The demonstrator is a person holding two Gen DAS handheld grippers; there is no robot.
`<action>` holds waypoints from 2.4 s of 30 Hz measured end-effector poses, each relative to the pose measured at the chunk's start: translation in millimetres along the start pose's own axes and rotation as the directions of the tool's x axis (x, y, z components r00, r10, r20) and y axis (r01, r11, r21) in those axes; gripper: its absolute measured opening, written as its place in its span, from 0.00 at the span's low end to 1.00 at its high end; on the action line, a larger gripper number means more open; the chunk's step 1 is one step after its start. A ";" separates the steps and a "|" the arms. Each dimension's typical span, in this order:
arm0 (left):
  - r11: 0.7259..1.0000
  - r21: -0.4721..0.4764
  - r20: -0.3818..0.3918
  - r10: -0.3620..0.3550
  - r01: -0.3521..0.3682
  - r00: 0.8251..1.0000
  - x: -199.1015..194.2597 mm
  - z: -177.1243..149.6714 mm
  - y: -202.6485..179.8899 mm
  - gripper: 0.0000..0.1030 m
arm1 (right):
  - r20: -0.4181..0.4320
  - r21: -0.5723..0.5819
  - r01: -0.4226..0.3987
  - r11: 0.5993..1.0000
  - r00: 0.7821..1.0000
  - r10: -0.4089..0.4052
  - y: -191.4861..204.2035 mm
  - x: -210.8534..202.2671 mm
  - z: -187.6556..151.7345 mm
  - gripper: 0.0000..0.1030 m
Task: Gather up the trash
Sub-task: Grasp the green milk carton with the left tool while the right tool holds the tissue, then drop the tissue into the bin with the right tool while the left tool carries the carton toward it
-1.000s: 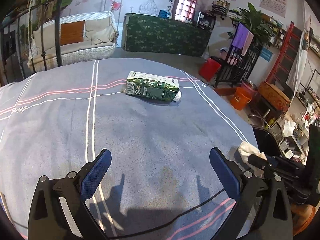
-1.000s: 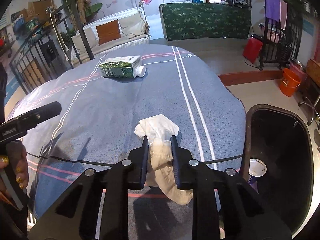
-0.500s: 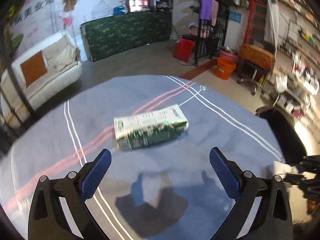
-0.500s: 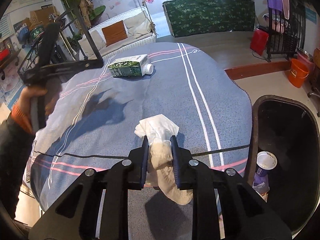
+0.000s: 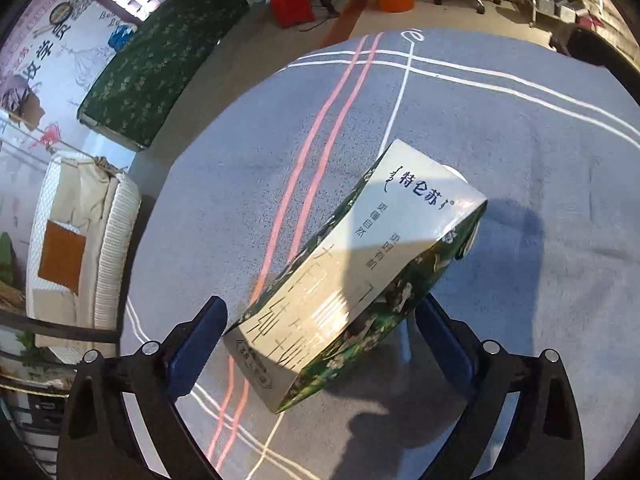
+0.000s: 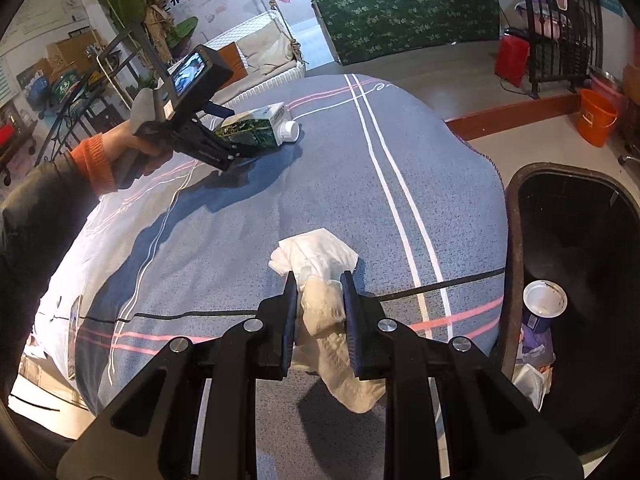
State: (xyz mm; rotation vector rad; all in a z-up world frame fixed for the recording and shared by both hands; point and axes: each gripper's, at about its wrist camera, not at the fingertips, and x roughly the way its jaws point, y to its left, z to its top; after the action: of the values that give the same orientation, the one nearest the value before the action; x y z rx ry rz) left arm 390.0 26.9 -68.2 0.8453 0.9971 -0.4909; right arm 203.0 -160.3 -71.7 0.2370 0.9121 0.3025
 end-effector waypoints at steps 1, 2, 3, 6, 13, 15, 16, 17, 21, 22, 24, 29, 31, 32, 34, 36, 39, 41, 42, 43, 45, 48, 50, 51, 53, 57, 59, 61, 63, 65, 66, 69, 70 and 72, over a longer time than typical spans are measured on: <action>1.000 -0.029 0.018 -0.001 0.002 1.000 -1.0 1.0 -0.3 0.90 | -0.003 0.000 0.000 1.000 1.000 0.000 -0.1 1.0 -0.6 0.21; 0.999 -0.054 0.036 -0.001 0.003 0.999 -3.6 1.8 -1.0 0.86 | -0.005 -0.002 0.000 1.000 1.000 0.000 0.0 1.7 -1.2 0.21; 0.996 -0.088 0.058 0.004 0.001 0.998 -6.6 1.1 -4.0 0.83 | -0.005 -0.004 0.003 1.000 1.000 -0.003 0.0 1.8 -1.3 0.21; 0.986 -0.161 0.104 0.047 -0.030 0.993 -15.2 -4.0 -21.7 0.62 | 0.007 0.003 0.014 1.000 1.000 -0.014 -2.5 0.7 -0.6 0.21; 0.925 -0.374 0.193 0.001 0.073 0.981 -43.1 -8.2 -59.0 0.50 | 0.031 0.041 0.032 0.999 0.999 -0.033 -10.0 -7.3 -4.3 0.21; 0.914 -0.395 0.211 -0.007 0.091 0.977 -50.7 -10.9 -72.0 0.50 | 0.047 0.050 0.036 0.998 0.998 -0.038 -11.6 -14.9 -7.2 0.21; 0.910 -0.399 0.229 -0.016 0.109 0.973 -55.5 -11.4 -78.6 0.50 | 0.051 0.053 0.037 0.998 0.998 -0.040 -12.1 -17.1 -8.3 0.21; 0.904 -0.408 0.248 -0.028 0.131 0.968 -60.9 -12.1 -85.6 0.50 | 0.055 0.059 0.041 0.997 0.998 -0.044 -14.7 -20.8 -9.9 0.21; 0.871 -0.448 0.309 -0.062 0.203 0.949 -76.4 -12.7 -97.8 0.49 | 0.073 0.084 0.050 0.995 0.996 -0.056 -24.1 -35.4 -16.5 0.21; 0.865 -0.454 0.311 -0.071 0.214 0.948 -79.6 -13.4 -102.9 0.49 | 0.080 0.089 0.055 0.994 0.995 -0.063 -26.7 -40.2 -18.5 0.21; 0.860 -0.465 0.309 -0.064 0.210 0.949 -83.3 -14.2 -110.0 0.49 | 0.086 0.101 0.056 0.993 0.994 -0.065 -30.7 -45.9 -20.9 0.21; 0.813 -0.503 0.382 -0.094 0.293 0.919 -100.5 -22.5 -112.9 0.49 | 0.120 0.131 0.062 0.989 0.990 -0.078 -41.7 -64.0 -26.5 0.21; 0.825 -0.495 0.399 -0.064 0.274 0.915 -113.3 -21.5 -123.3 0.49 | 0.129 0.140 0.064 0.988 0.988 -0.082 -47.2 -69.2 -26.9 0.21; 0.825 -0.491 0.413 -0.064 0.281 0.909 -118.8 -20.5 -127.0 0.49 | 0.135 0.145 0.068 0.987 0.987 -0.088 -50.2 -72.6 -28.2 0.21; 0.818 -0.486 0.441 -0.073 0.307 0.895 -127.9 -21.6 -133.5 0.49 | 0.147 0.156 0.075 0.985 0.984 -0.098 -55.5 -78.1 -29.6 0.21; 0.821 -0.485 0.450 -0.063 0.302 0.891 -131.6 -19.3 -138.7 0.49 | 0.151 0.166 0.081 0.983 0.983 -0.106 -61.9 -82.4 -33.1 0.21; 0.797 -0.498 0.474 -0.078 0.340 0.877 -132.4 -17.9 -139.2 0.49 | 0.160 0.185 0.093 0.978 0.979 -0.123 -70.0 -88.0 -35.9 0.21; 0.789 -0.497 0.497 -0.084 0.362 0.864 -137.7 -18.8 -140.7 0.49 | 0.165 0.195 0.106 0.975 0.977 -0.139 -76.6 -92.1 -37.1 0.21; 0.789 -0.495 0.508 -0.079 0.365 0.858 -140.9 -16.3 -142.5 0.48 | 0.167 0.201 0.111 0.973 0.975 -0.145 -78.1 -93.6 -37.6 0.21; 0.791 -0.487 0.517 -0.081 0.371 0.852 -144.0 -15.2 -146.3 0.48 | 0.171 0.210 0.118 0.971 0.973 -0.155 -82.1 -96.0 -38.2 0.21; 0.806 -0.464 0.521 -0.087 0.367 0.849 -145.7 -10.0 -155.0 0.48 | 0.176 0.223 0.125 0.967 0.970 -0.166 -85.8 -99.3 -38.6 0.21; 0.814 -0.461 0.514 -0.080 0.353 0.854 -144.9 -3.3 -163.4 0.48 | 0.181 0.242 0.129 0.962 0.968 -0.175 -92.7 -102.2 -39.1 0.21; 0.811 -0.465 0.516 -0.077 0.354 0.853 -144.0 -5.1 -162.9 0.48 | 0.184 0.244 0.131 0.961 0.966 -0.179 -96.2 -103.8 -40.6 0.21; 0.805 -0.470 0.518 -0.079 0.361 0.852 -145.1 -6.1 -162.7 0.48 | 0.186 0.249 0.128 0.960 0.967 -0.177 -98.0 -104.1 -41.2 0.21; 0.784 -0.479 0.539 -0.093 0.396 0.837 -148.0 -9.9 -158.8 0.48 | 0.190 0.249 0.130 0.960 0.965 -0.180 -100.1 -105.7 -42.2 0.21; 0.800 -0.449 0.575 -0.082 0.398 0.814 -163.2 1.2 -166.8 0.48 | 0.200 0.253 0.153 0.955 0.958 -0.207 -103.9 -111.6 -43.6 0.21; 0.808 -0.421 0.595 -0.097 0.412 0.798 -170.0 12.4 -174.8 0.48 | 0.199 0.266 0.169 0.949 0.954 -0.225 -111.1 -114.9 -44.5 0.21; 0.822 -0.393 0.607 -0.104 0.412 0.787 -175.9 23.6 -183.9 0.48 | 0.169 0.284 0.186 0.941 0.956 -0.241 -121.6 -113.2 -46.0 0.21; 0.825 -0.362 0.624 -0.132 0.435 0.770 -178.8 34.7 -193.8 0.48 | 0.147 0.304 0.190 0.933 0.959 -0.244 -131.5 -108.3 -49.0 0.30; 0.829 -0.338 0.627 -0.156 0.446 0.764 -177.7 43.8 -204.2 0.48 | 0.142 0.347 0.192 0.918 0.957 -0.253 -144.7 -104.8 -54.0 0.75; 0.832 -0.329 0.625 -0.163 0.447 0.763 -176.3 47.1 -208.1 0.48 | 0.150 0.372 0.198 0.907 0.951 -0.269 -150.0 -105.8 -56.9 0.80; 0.836 -0.299 0.616 -0.199 0.460 0.762 -170.6 59.3 -225.2 0.48 | 0.156 0.423 0.205 0.883 0.943 -0.294 -163.3 -112.1 -64.1 0.80; 0.833 -0.290 0.612 -0.217 0.471 0.760 -166.5 63.1 -231.2 0.48 | 0.167 0.438 0.203 0.876 0.939 -0.301 -166.2 -116.0 -66.9 0.81; 0.831 -0.280 0.604 -0.237 0.481 0.761 -161.7 67.8 -239.8 0.48 | 0.184 0.454 0.197 0.869 0.933 -0.308 -170.7 -125.8 -71.3 0.81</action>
State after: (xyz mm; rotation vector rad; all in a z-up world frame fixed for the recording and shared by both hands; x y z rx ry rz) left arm 180.0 -172.0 -0.5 0.0768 0.6821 -0.7728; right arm 100.0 -358.8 -76.9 0.5455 0.7367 -0.1817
